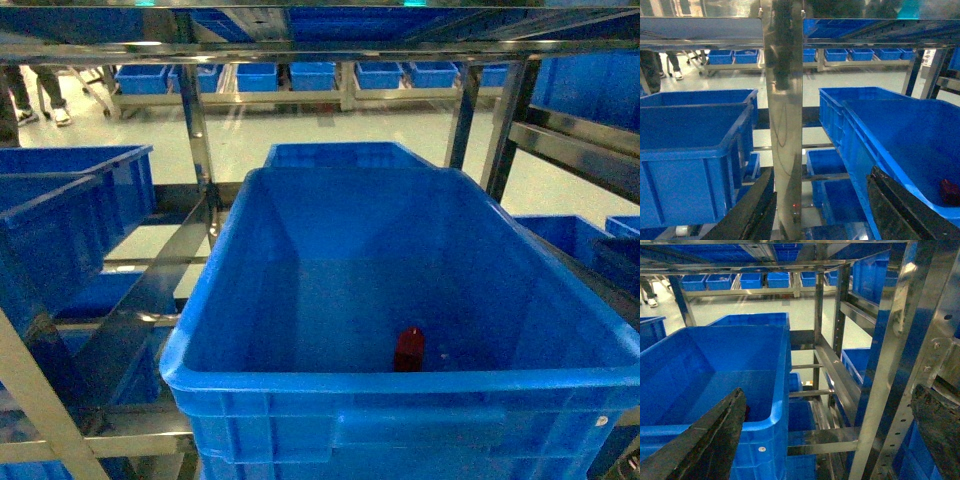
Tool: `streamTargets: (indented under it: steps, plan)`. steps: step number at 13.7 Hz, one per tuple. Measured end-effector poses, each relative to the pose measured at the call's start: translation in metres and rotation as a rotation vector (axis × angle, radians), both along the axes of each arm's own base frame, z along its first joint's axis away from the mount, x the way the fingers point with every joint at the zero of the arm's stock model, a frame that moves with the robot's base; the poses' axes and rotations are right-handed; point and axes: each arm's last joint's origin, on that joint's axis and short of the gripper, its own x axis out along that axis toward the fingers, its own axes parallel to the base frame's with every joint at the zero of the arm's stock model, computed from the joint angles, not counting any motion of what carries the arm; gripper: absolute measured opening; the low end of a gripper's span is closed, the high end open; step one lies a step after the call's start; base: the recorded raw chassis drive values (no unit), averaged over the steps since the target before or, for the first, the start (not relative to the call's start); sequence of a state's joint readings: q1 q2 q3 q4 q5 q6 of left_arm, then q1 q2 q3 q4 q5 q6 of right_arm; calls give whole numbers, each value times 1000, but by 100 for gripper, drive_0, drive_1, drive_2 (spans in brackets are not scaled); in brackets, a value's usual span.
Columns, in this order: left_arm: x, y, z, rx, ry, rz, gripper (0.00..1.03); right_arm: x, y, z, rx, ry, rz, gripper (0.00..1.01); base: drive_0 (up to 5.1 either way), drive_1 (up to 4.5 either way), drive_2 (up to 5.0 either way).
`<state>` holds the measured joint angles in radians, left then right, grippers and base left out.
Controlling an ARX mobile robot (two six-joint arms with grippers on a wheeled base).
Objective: Pick red block from blue box to shelf
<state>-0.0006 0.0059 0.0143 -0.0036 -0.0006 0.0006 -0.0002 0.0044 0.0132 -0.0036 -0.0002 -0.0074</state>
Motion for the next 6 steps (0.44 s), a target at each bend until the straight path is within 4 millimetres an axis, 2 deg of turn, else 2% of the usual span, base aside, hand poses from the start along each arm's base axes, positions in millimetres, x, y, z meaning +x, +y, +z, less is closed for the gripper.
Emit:
streamTargets:
  steps: [2, 3, 4, 5, 6]
  plan:
    - [0, 0, 0, 0, 0, 0, 58, 0, 0, 0, 0, 0, 0, 98, 0, 0, 0]
    - [0, 0, 0, 0, 0, 0, 56, 0, 0, 0, 0, 0, 0, 98, 0, 0, 0]
    - [0, 0, 0, 0, 0, 0, 61, 0, 0, 0, 0, 0, 0, 98, 0, 0, 0]
    - [0, 0, 0, 0, 0, 0, 52, 0, 0, 0, 0, 1, 0, 98, 0, 0, 0]
    - [0, 0, 0, 0, 0, 0, 56, 0, 0, 0, 0, 0, 0, 98, 0, 0, 0]
